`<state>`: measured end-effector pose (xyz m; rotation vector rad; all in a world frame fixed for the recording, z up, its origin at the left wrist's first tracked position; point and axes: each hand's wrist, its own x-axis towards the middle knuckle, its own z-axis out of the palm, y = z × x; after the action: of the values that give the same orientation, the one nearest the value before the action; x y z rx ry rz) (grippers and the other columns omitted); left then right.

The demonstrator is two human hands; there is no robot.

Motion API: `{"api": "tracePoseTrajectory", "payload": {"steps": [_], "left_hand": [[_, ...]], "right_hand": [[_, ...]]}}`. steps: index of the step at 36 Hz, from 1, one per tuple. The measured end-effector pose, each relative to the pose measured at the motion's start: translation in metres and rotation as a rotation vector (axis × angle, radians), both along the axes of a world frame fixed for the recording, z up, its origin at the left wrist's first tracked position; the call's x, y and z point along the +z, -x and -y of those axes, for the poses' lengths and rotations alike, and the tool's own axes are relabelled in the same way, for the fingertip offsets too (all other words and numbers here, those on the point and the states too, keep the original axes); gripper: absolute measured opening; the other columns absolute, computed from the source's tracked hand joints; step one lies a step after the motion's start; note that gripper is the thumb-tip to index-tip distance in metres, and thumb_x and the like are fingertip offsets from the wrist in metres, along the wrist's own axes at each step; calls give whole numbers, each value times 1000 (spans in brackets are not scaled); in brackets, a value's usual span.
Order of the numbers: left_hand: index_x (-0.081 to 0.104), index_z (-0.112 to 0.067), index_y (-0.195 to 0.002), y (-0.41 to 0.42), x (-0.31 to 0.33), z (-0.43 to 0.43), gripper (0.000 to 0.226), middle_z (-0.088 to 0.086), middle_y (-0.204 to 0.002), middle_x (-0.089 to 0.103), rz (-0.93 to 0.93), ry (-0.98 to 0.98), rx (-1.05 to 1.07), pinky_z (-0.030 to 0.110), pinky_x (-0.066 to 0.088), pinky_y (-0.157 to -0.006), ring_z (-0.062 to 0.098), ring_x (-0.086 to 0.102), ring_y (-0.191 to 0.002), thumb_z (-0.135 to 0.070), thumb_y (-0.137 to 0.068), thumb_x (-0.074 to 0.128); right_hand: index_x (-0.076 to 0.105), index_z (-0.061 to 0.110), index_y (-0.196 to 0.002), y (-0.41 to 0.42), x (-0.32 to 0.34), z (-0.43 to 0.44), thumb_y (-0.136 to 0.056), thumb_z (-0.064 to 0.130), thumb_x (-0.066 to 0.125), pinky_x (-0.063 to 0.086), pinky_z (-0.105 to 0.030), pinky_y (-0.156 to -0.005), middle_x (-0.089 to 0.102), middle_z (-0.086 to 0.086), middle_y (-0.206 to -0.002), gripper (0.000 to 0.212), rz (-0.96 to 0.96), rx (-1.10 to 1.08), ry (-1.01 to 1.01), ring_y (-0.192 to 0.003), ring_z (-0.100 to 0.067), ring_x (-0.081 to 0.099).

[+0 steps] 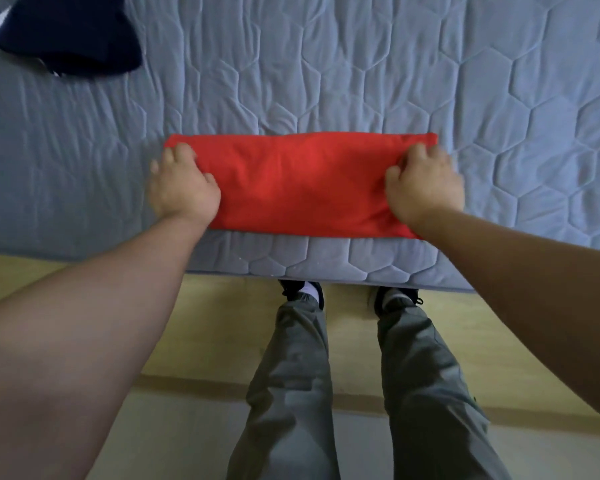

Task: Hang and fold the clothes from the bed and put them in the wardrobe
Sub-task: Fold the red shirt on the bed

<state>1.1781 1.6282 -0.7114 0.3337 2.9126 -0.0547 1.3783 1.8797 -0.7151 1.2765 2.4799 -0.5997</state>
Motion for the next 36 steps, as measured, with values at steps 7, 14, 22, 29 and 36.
{"api": "tracePoseTrajectory", "payload": {"steps": [7,14,22,29,36], "left_hand": [[49,-6,-138,30,-46,15,76,16,-141,56,297,-241,612,39,43,-109,31,55,-128,-55,-83,68],[65,-15,-123,42,-58,49,62,2,-116,71,646,-602,631,38,54,-98,17,70,-101,-59,-80,75],[58,-21,-72,40,-63,54,58,-3,-85,64,305,-423,494,25,42,-80,15,60,-83,-77,-84,49],[60,-12,-112,32,-46,35,54,18,-123,61,-78,-90,394,47,40,-97,38,56,-118,-59,-94,41],[42,-18,-147,-47,-29,-35,55,3,-160,34,-101,-297,-566,47,20,-116,22,34,-145,-44,-99,45]], "right_hand": [[42,7,-138,3,-35,-13,-94,65,44,35,-43,-108,49,-19,-142,74,-2,-720,279,-132,-37,47],[65,3,-111,-6,-50,-13,-99,67,27,44,-39,-92,66,-22,-119,75,-23,-543,291,-113,-39,60],[58,6,-120,-7,-43,-12,-104,56,26,40,-36,-92,63,-20,-126,62,-158,-529,212,-118,-38,55],[56,9,-110,-10,-27,-16,-102,60,28,38,-38,-84,63,-19,-120,59,-176,-514,181,-114,-39,56],[55,13,-108,-7,-11,-10,-102,62,23,42,-43,-86,64,-14,-118,59,-156,-479,140,-111,-38,57]]}}
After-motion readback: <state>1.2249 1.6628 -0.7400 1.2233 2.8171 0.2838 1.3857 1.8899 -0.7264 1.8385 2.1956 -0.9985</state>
